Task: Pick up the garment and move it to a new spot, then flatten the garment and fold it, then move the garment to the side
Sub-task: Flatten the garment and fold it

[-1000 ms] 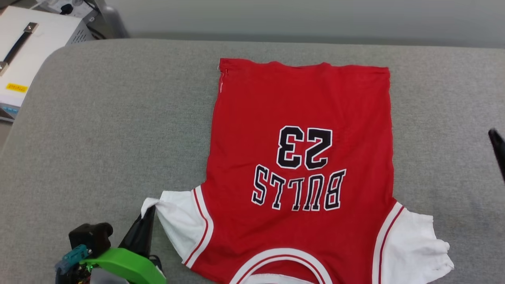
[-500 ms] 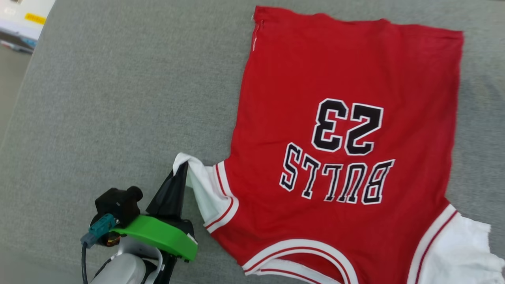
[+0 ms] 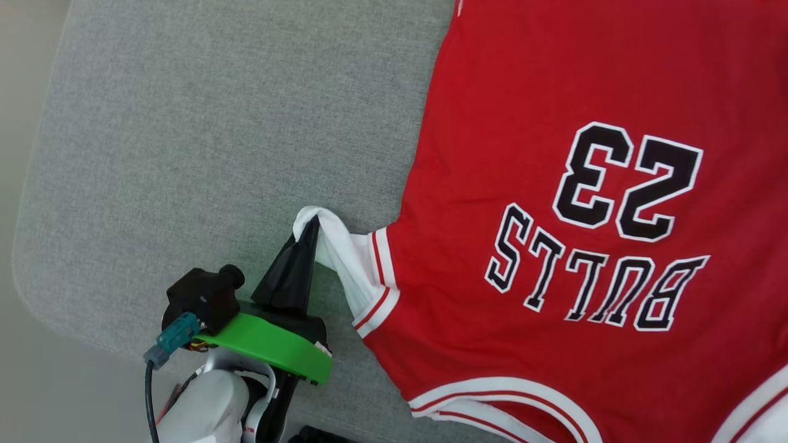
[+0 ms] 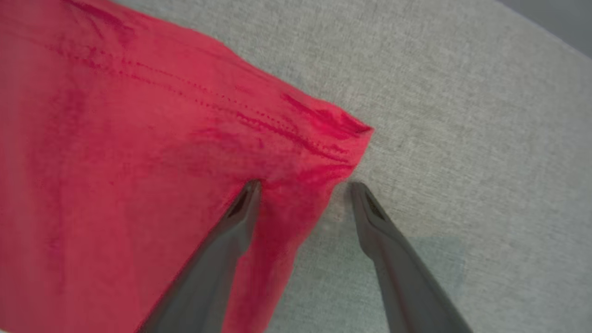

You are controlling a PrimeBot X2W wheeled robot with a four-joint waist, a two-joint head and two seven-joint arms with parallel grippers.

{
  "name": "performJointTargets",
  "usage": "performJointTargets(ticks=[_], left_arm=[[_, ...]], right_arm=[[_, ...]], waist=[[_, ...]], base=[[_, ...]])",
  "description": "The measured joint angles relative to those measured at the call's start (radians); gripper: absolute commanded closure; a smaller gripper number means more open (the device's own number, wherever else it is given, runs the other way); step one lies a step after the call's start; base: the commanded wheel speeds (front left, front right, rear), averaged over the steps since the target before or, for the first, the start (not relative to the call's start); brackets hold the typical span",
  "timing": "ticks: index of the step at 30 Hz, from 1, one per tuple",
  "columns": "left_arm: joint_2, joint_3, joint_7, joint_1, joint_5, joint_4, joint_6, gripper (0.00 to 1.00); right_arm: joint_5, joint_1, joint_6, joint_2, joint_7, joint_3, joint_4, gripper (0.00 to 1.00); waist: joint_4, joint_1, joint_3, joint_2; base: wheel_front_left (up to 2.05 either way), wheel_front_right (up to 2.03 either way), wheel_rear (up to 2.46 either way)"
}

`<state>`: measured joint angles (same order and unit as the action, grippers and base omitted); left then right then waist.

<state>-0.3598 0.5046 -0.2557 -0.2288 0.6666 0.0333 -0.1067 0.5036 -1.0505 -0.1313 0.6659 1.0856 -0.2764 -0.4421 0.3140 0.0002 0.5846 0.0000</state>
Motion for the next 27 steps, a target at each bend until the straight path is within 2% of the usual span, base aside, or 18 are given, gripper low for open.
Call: performJointTargets(ticks=[5,6,7,17,22,27], left_arm=[[0.015,-0.024,0.0,0.0,-0.015,-0.013,0.011,1.0],[0.016,-0.03,0.0,0.001,-0.017,-0.015,0.013,1.0],[0.015,-0.036,0.0,0.002,-0.018,-0.017,0.014,1.0],[0.011,-0.056,0.0,0.035,-0.024,-0.042,0.013,1.0],[-0.012,-0.063,0.005,0.074,-0.023,-0.051,-0.002,1.0],[-0.038,-0.078,0.02,0.127,-0.016,-0.048,-0.026,1.0]], right_arm=[[0.027,0.003,0.001,0.033,0.018,-0.002,-0.012,0.0],[0.034,0.003,0.001,0.037,0.019,0.0,-0.01,0.64],[0.038,0.003,0.001,0.04,0.016,0.0,-0.008,1.0],[0.101,0.048,0.001,0.038,-0.144,-0.028,0.008,1.0],[0.168,0.109,0.001,0.089,-0.228,-0.055,0.072,1.0],[0.245,0.234,0.001,0.168,-0.297,-0.062,0.157,1.0]], waist=[[0.025,-0.0002,0.031,0.0],[0.027,-0.0002,0.032,0.0],[0.027,-0.0002,0.032,0.0],[-0.002,-0.0001,-0.036,0.0],[-0.02,-0.0001,-0.1,0.0],[-0.049,-0.0001,-0.173,0.0]], base=[[0.0,0.0,0.0],[0.0,0.0,0.0],[0.0,0.0,0.0],[0.0,0.0,0.0],[0.0,0.0,0.0],[0.0,0.0,0.0]])
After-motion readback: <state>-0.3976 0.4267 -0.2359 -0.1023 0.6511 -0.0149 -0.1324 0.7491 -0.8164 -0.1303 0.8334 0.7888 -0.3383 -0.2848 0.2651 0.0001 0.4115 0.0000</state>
